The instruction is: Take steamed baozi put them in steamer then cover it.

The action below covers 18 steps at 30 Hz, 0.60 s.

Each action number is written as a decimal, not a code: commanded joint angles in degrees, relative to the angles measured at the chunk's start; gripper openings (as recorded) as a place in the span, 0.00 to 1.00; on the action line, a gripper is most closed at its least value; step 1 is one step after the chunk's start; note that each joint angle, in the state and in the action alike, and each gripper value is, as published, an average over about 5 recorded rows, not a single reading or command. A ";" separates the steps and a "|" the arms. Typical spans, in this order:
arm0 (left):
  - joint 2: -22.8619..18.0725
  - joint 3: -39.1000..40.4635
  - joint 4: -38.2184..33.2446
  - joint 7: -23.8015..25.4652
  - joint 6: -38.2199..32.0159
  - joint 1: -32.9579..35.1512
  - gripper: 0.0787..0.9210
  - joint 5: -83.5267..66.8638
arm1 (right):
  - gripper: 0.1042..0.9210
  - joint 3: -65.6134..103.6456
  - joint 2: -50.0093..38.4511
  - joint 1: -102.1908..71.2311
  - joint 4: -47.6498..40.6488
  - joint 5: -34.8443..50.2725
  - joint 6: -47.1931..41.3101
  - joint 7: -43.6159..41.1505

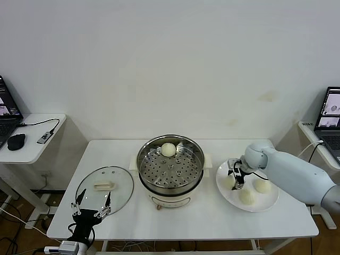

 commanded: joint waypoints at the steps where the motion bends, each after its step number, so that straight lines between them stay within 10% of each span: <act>1: 0.04 -0.02 -0.07 -0.01 0.00 0.03 0.88 0.01 | 0.64 0.02 -0.13 0.62 0.28 -0.27 0.01 -0.29; 18: 0.89 0.28 -0.83 0.05 0.21 -0.59 0.88 -0.37 | 0.63 -15.81 -7.29 32.72 13.73 18.22 -5.78 -2.53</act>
